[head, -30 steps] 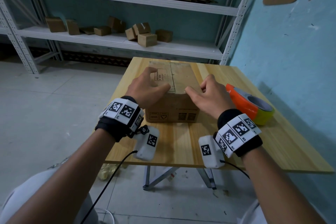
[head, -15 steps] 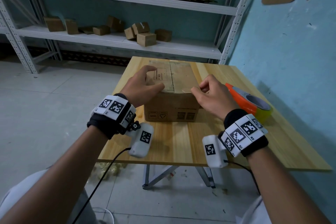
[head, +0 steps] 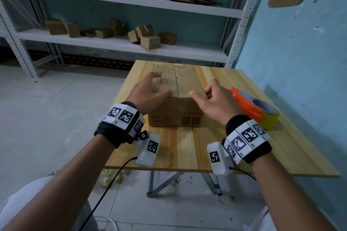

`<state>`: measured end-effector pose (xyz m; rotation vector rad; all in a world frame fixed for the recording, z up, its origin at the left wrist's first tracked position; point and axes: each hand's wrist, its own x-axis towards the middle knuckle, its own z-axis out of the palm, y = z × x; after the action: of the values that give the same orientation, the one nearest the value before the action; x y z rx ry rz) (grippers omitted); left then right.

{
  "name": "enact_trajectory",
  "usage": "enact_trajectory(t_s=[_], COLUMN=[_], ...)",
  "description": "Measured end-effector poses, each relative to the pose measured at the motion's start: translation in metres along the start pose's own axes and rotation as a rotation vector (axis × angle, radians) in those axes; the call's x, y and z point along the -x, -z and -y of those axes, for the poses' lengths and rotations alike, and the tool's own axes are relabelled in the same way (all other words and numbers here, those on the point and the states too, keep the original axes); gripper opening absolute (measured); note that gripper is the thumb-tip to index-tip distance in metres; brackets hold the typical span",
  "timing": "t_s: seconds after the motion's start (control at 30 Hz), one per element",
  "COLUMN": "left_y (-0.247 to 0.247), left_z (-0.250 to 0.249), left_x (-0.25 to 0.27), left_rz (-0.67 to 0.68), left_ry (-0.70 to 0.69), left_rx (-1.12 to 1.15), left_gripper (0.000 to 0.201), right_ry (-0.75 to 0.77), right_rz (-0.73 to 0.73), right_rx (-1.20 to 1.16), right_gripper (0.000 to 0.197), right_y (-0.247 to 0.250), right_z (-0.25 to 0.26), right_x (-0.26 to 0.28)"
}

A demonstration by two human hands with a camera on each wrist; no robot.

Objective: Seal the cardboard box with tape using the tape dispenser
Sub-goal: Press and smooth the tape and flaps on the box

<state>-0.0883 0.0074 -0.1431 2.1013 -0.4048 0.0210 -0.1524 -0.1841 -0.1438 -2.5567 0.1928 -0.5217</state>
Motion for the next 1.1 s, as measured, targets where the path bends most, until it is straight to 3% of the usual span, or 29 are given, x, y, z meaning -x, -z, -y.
enact_trajectory(t_s=[0.33, 0.63, 0.93, 1.1], left_y=[-0.007, -0.003, 0.005, 0.006], left_z=[-0.003, -0.005, 0.002, 0.004], left_x=[-0.003, -0.001, 0.000, 0.001], left_rz=[-0.045, -0.047, 0.050, 0.094], left_ry=[0.030, 0.006, -0.013, 0.062], left_rx=[-0.076, -0.051, 0.091, 0.233], left_gripper=[0.057, 0.046, 0.044, 0.056], right_ry=[-0.056, -0.055, -0.040, -0.067], right_rz=[-0.037, 0.031, 0.082, 0.142], right_rx=[0.078, 0.016, -0.025, -0.108], right_gripper=[0.059, 0.047, 0.046, 0.040], right_y=[-0.005, 0.001, 0.006, 0.009], right_z=[0.005, 0.004, 0.003, 0.000], right_x=[-0.005, -0.001, 0.002, 0.002])
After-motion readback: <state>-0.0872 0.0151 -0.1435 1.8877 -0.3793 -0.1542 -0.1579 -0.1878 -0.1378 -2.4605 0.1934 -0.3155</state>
